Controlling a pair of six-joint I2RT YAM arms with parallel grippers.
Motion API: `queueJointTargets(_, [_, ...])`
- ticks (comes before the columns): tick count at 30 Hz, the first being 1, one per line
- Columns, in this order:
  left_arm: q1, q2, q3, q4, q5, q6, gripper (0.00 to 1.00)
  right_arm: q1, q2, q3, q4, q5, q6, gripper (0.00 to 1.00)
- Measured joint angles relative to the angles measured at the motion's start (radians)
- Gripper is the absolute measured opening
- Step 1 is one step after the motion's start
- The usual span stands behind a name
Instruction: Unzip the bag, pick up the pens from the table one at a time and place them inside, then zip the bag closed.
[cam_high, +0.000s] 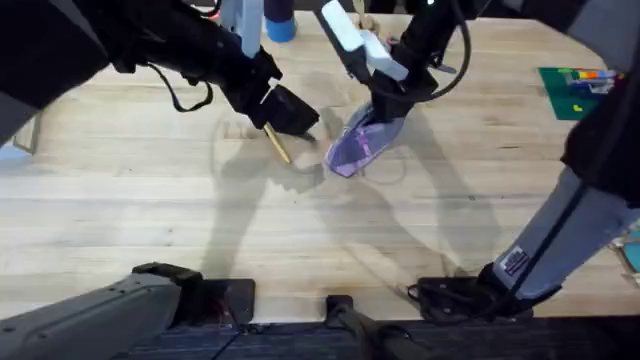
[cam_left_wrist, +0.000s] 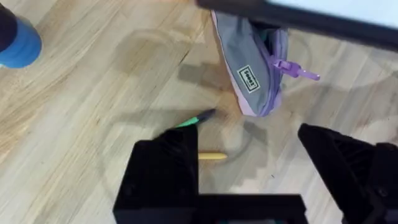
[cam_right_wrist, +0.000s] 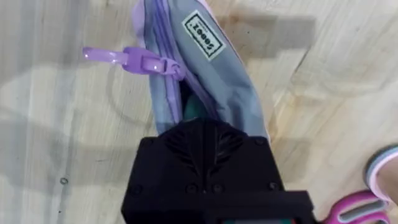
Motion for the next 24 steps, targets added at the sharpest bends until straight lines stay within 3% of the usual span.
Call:
queueJointTargets(12, [0.0, 0.0, 0.0, 0.0, 0.0, 0.0, 0.994, 0.0, 0.023, 0.0, 0.004, 0.0, 0.0, 0.05])
queueJointTargets(14, [0.0, 0.0, 0.0, 0.0, 0.0, 0.0, 0.994, 0.0, 0.023, 0.0, 0.004, 0.0, 0.0, 0.166])
queueJointTargets(19, [0.0, 0.0, 0.0, 0.0, 0.0, 0.0, 0.994, 0.0, 0.023, 0.0, 0.007, 0.0, -0.009, 0.88])
queueJointTargets(20, [0.0, 0.0, 0.0, 0.0, 0.0, 0.0, 0.995, 0.0, 0.023, 0.0, 0.009, 0.0, -0.014, 0.964])
queueJointTargets(24, [0.0, 0.0, 0.0, 0.0, 0.0, 0.0, 0.995, 0.0, 0.023, 0.0, 0.01, 0.0, -0.016, 0.993])
